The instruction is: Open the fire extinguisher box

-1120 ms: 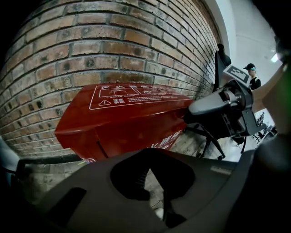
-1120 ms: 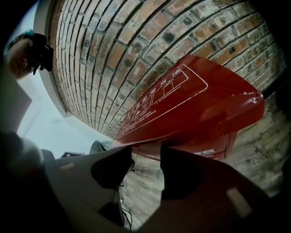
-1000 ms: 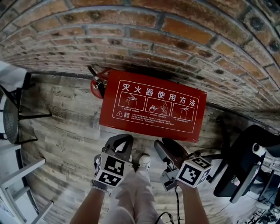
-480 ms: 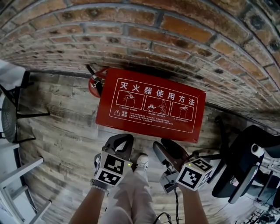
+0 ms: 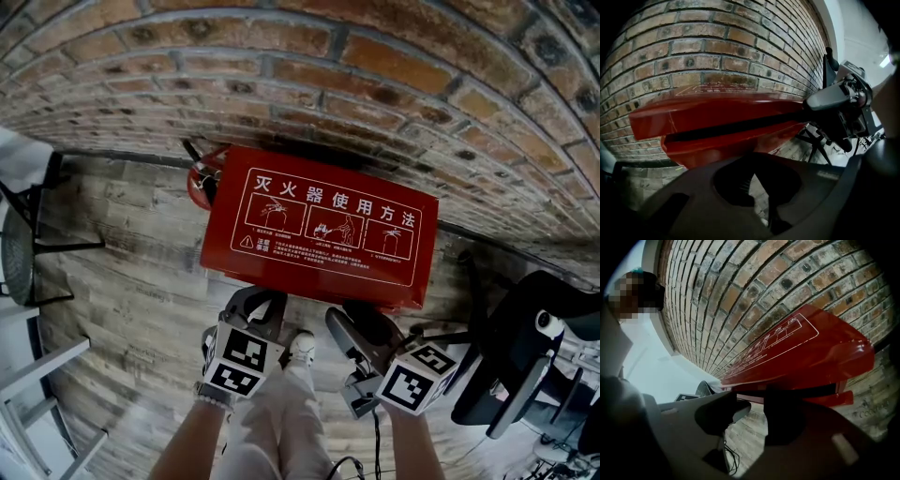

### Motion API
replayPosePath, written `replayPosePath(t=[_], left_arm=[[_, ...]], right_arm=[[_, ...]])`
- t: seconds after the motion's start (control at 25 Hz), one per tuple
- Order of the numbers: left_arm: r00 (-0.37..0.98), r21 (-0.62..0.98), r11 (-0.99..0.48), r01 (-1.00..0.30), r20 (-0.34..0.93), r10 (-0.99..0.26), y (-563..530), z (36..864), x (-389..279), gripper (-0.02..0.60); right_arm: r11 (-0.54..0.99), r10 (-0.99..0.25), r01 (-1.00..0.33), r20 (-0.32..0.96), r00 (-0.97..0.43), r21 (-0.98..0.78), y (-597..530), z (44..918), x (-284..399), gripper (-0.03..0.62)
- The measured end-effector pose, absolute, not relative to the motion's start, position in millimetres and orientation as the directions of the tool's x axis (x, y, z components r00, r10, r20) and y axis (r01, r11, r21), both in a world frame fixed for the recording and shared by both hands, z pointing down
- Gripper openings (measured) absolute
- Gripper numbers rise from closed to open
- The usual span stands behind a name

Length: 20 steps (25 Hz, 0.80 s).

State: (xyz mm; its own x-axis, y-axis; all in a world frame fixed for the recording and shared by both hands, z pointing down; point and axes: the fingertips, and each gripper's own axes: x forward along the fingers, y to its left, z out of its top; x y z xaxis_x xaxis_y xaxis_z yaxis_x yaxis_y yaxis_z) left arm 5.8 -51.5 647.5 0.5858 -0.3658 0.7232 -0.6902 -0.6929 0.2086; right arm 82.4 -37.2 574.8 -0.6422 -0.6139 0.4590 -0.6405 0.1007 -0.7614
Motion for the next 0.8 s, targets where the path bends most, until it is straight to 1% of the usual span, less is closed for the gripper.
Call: replayPosePath(t=[0.24,0.4,0.8], left_arm=[[0.586,0.213,-0.693,-0.689,0.727,-0.359,-45,650,8,0.003],[0.585,0.206,-0.702,-0.681,0.730,-0.353,-44,651,8,0.003],[0.581,0.201,-0.706,-0.679,0.736,-0.348,-46,646,10,0.003]], right_arm=[[0.103,-0.617,-0.644,0.459,-0.639,-0.758,-37,573,83,0.178],[0.122,-0.618,-0.658,0.463,-0.636,-0.743,-37,569,84,0.156],[0.128,-0.654,-0.658,0.436,-0.618,-0.742,-45,543,90,0.135]])
